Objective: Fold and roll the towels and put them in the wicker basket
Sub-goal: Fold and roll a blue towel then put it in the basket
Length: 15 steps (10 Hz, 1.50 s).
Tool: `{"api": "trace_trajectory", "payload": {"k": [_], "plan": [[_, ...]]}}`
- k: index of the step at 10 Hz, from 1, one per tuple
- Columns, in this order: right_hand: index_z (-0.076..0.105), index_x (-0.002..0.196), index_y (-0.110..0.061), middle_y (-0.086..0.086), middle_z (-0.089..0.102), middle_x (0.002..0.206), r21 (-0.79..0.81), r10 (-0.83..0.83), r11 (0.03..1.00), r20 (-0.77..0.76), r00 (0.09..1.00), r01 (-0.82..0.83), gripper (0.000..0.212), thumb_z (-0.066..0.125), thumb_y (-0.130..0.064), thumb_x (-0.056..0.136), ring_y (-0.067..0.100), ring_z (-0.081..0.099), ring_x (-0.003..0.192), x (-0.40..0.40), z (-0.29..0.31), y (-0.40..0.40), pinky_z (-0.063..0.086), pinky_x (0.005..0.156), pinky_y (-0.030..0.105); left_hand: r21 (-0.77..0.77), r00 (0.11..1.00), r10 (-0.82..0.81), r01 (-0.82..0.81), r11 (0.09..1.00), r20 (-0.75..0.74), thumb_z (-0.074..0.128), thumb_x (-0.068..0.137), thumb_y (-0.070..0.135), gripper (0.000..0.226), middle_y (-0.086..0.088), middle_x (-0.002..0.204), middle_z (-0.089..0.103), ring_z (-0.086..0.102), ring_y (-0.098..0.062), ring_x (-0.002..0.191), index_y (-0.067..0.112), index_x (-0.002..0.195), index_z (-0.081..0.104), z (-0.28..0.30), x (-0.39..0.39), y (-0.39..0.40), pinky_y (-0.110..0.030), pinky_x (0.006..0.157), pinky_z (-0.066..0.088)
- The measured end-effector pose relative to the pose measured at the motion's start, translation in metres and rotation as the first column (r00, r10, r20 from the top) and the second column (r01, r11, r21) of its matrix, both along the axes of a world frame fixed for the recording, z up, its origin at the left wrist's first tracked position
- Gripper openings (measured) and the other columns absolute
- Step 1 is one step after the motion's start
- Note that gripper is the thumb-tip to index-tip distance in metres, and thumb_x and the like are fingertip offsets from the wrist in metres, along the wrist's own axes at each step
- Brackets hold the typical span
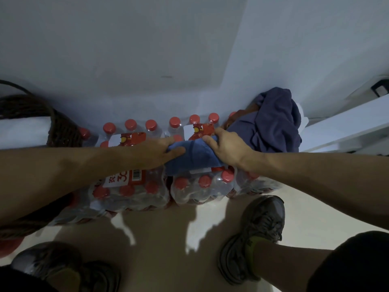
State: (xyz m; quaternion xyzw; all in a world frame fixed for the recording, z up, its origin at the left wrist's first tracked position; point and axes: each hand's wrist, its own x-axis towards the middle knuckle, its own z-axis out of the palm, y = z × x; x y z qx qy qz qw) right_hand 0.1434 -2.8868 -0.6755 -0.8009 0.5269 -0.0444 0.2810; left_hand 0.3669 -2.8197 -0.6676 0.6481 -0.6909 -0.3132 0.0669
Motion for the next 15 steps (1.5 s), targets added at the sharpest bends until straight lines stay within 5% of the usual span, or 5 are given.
{"api": "trace_trajectory", "payload": {"k": [2, 4, 7, 11, 15], "plan": [[0.051, 0.092, -0.014, 0.003, 0.055, 0.085, 0.001, 0.056, 0.998, -0.101, 0.993, -0.056, 0.034, 0.046, -0.046, 0.100, 0.024, 0.056, 0.081, 0.003, 0.010, -0.006, 0.036, 0.071, 0.030, 0.188, 0.987, 0.122, -0.139, 0.972, 0.102, 0.054, 0.075, 0.069, 0.054, 0.008, 0.061, 0.059, 0.054, -0.008, 0.054, 0.018, 0.081, 0.068, 0.011, -0.001, -0.012, -0.022, 0.052, 0.045], [0.052, 0.113, -0.010, 0.017, 0.051, 0.122, 0.007, 0.106, 0.994, -0.174, 0.979, -0.106, 0.027, 0.060, -0.024, 0.091, 0.034, 0.048, 0.116, 0.000, 0.043, 0.001, 0.040, 0.091, 0.033, 0.373, 0.903, 0.292, -0.166, 0.913, -0.314, 0.074, 0.069, 0.056, 0.049, 0.000, 0.089, 0.071, 0.067, -0.016, 0.081, 0.016, 0.097, 0.069, 0.034, -0.004, -0.006, -0.019, 0.056, 0.052], [0.036, 0.140, -0.031, -0.011, 0.059, 0.127, 0.109, 0.362, 0.915, 0.200, 0.910, -0.388, 0.088, 0.075, -0.066, 0.069, 0.008, 0.063, 0.099, 0.053, 0.129, 0.057, 0.054, 0.083, 0.031, -0.083, 0.901, -0.174, 0.153, 0.985, -0.397, 0.063, 0.088, 0.044, 0.034, 0.007, 0.104, 0.070, 0.067, -0.006, 0.096, 0.020, 0.112, 0.064, 0.134, 0.020, 0.035, -0.025, 0.084, 0.054], [0.050, 0.092, -0.022, -0.008, 0.057, 0.080, -0.216, 0.606, 0.791, 0.148, 0.782, -0.572, 0.037, 0.048, -0.059, 0.093, 0.011, 0.049, 0.066, 0.217, 0.142, 0.116, 0.034, 0.057, 0.019, -0.278, 0.917, 0.238, -0.331, 0.902, -0.318, 0.046, 0.100, 0.026, 0.023, -0.009, 0.102, 0.067, 0.064, -0.023, 0.097, 0.009, 0.106, 0.061, 0.153, 0.183, 0.146, -0.041, 0.087, 0.051], [0.052, 0.133, -0.027, -0.009, 0.060, 0.125, 0.264, 0.781, 0.590, 0.052, 0.622, -0.763, 0.064, 0.079, -0.043, 0.078, 0.012, 0.058, 0.109, 0.351, 0.120, 0.115, 0.050, 0.093, 0.026, -0.037, 0.757, 0.606, -0.632, 0.774, -0.243, 0.061, 0.093, 0.027, 0.017, -0.007, 0.101, 0.070, 0.065, -0.022, 0.094, 0.014, 0.103, 0.067, 0.102, 0.310, 0.213, -0.036, 0.081, 0.055]]}}
